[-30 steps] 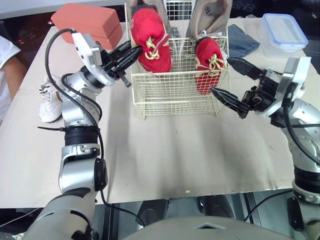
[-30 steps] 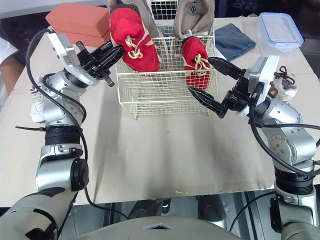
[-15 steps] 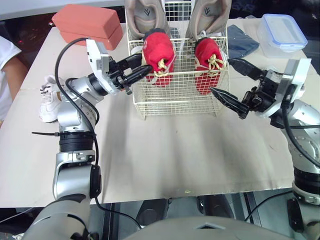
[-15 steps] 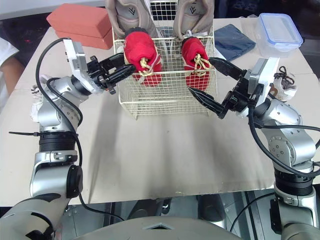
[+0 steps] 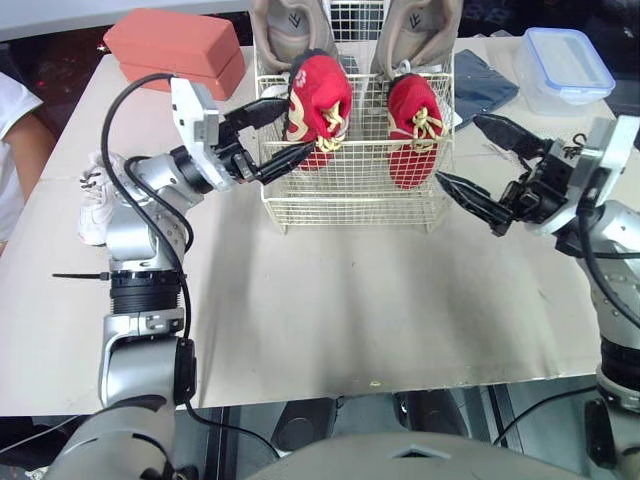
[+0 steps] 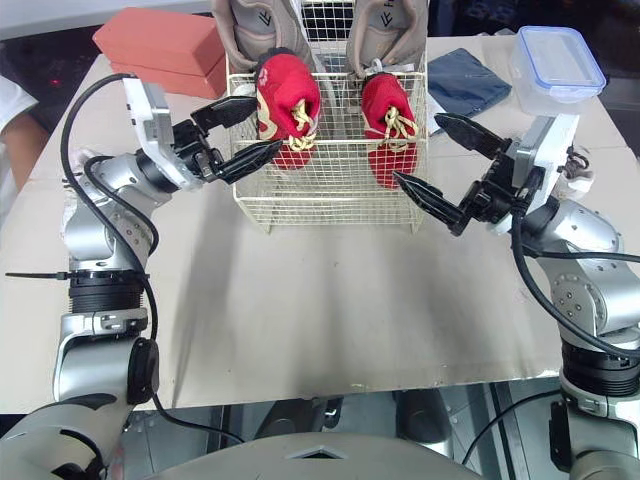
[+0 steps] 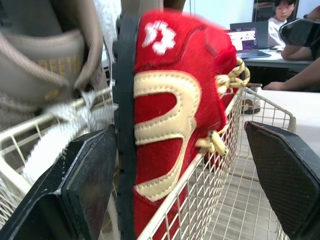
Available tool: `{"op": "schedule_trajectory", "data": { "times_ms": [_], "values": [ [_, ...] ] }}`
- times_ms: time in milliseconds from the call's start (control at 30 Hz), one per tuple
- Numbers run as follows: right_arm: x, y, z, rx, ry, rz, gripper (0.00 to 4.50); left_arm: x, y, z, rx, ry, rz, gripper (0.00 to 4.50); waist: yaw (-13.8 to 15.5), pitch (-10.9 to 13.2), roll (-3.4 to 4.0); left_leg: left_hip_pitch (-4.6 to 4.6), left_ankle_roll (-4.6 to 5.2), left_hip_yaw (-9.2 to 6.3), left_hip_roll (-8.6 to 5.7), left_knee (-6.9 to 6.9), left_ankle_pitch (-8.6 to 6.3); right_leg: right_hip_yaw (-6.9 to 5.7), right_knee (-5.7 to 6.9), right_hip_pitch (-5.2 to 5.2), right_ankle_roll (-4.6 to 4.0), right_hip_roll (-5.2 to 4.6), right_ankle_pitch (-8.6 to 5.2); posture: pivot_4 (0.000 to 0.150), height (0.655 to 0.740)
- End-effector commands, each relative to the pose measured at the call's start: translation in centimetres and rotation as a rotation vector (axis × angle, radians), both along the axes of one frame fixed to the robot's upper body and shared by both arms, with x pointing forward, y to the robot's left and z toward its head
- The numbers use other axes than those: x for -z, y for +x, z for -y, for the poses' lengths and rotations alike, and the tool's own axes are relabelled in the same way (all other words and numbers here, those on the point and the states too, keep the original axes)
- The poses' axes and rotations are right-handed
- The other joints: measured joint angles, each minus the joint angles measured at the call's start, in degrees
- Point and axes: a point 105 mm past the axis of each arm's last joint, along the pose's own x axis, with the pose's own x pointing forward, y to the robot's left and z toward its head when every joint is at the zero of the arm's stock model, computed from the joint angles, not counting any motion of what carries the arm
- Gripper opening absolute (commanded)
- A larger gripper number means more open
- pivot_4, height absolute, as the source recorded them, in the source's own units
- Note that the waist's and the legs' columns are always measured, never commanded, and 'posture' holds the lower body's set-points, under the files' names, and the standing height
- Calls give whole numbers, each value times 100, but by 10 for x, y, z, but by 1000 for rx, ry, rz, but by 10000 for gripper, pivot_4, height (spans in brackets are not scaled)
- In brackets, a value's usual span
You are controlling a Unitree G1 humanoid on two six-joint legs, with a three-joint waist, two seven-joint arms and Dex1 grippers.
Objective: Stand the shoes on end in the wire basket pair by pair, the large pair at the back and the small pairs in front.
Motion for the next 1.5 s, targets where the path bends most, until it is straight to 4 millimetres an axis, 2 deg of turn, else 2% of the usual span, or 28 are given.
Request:
{"op": "schedule_trajectory", "data": {
  "times_ms": [33,300,433,533,633,767,867,933,1000,1067,1233,1500],
  "values": [
    [-11,-7,2,-3,13,60,45000,-36,-20,1,24,-50,165,44141,2,0,0,0,0,0,0,0,0,0,0,0,0,0,0,1500,7400],
    [-11,-4,4,0,13,60,45000,-56,-26,-14,-49,-85,290,44141,10,0,0,1,0,1,0,-2,0,0,-1,1,0,0,0,1500,7400],
    [-11,-1,9,24,11,58,45000,-58,-28,-8,-2,-116,278,44141,23,0,0,1,0,1,0,-1,0,-1,-2,1,0,0,0,1500,7400],
    [-10,4,20,85,9,50,45000,-53,-33,-1,53,-84,241,44141,23,0,0,1,0,1,0,-1,0,-1,-2,1,0,0,0,1500,7400],
    [-12,13,44,213,9,52,45000,-50,-39,7,107,-33,199,44141,23,0,-1,0,0,2,0,-1,0,0,-2,1,0,0,0,1500,7400],
    [-7,30,94,464,5,20,45000,-47,-51,20,193,35,119,44141,23,1,0,0,0,2,0,-2,0,1,-1,1,0,1,0,1500,7400],
    [8,39,130,636,-56,-40,45000,-36,-56,30,216,133,2,44141,22,1,0,0,0,5,0,-2,0,3,-1,0,0,3,0,1500,7400],
    [31,45,157,761,-179,-105,45000,-25,-65,36,252,219,-71,44141,14,1,2,2,0,8,0,-3,0,6,2,0,0,4,0,1500,7400],
    [44,47,174,826,-247,-144,45000,-23,-72,40,279,242,-93,44141,16,4,6,4,0,15,0,-5,0,12,2,0,0,6,0,1500,7400],
    [57,48,195,882,-202,-216,45000,-28,-78,44,305,223,-86,44141,3,4,6,5,0,16,1,-4,0,13,2,0,0,23,0,1500,7400],
    [83,53,216,865,-133,-323,45000,-32,-85,47,305,228,-90,44141,-19,7,11,10,0,30,8,-5,0,24,5,0,0,11,0,1500,7400],
    [92,78,233,835,35,-439,45000,-38,-91,51,298,231,-110,44141,-15,9,14,16,1,57,15,-4,-1,43,5,0,0,27,0,1500,7400]
  ]
}}
